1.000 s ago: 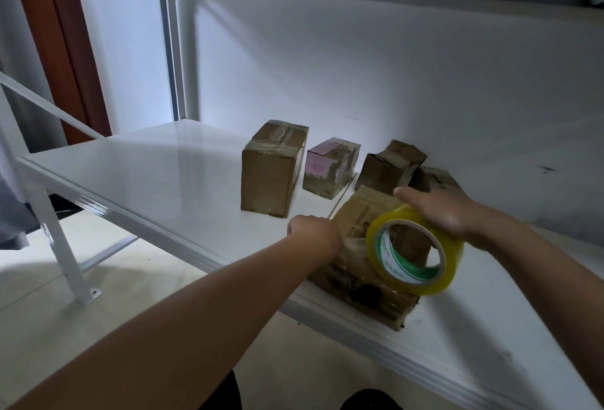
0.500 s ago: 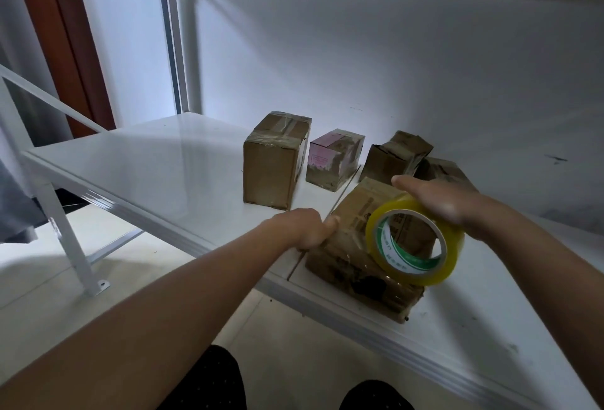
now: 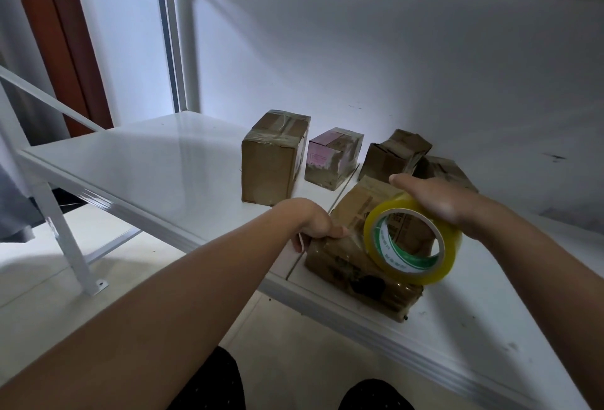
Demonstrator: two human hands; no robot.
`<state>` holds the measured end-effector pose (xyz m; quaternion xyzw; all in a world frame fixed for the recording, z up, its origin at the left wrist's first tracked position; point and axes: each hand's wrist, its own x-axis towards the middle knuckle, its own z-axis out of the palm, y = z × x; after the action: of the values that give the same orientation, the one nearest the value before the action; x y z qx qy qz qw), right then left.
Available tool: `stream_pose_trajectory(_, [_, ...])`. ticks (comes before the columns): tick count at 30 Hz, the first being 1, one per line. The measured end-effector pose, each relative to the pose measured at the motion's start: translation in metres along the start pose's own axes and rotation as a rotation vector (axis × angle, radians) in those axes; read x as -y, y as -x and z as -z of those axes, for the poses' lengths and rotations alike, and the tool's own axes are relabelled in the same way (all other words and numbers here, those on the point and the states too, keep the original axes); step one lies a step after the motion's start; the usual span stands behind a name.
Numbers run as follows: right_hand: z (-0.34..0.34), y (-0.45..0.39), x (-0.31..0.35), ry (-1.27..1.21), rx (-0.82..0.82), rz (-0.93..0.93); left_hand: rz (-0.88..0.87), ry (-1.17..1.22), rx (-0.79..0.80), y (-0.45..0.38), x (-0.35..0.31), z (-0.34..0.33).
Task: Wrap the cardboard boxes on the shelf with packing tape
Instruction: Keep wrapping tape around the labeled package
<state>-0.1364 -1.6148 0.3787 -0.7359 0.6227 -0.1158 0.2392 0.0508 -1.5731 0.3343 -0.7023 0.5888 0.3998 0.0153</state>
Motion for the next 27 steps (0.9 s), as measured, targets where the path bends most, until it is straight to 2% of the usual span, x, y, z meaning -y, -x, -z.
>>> stream_pose_trajectory(5, [0.0,0.001,-0.003,0.01,-0.01,0.022,0.016,0.134,-0.046,-0.009,0.0,-0.003])
stream_pose_trajectory(21, [0.0,0.001,-0.005,-0.053,-0.003,0.012,0.04,0.081,-0.036,-0.011,-0.015,0.001])
stream_pose_trajectory(27, [-0.003,-0.003,-0.002,-0.049,0.004,0.007,-0.001,-0.075,-0.073,-0.027,-0.015,-0.008])
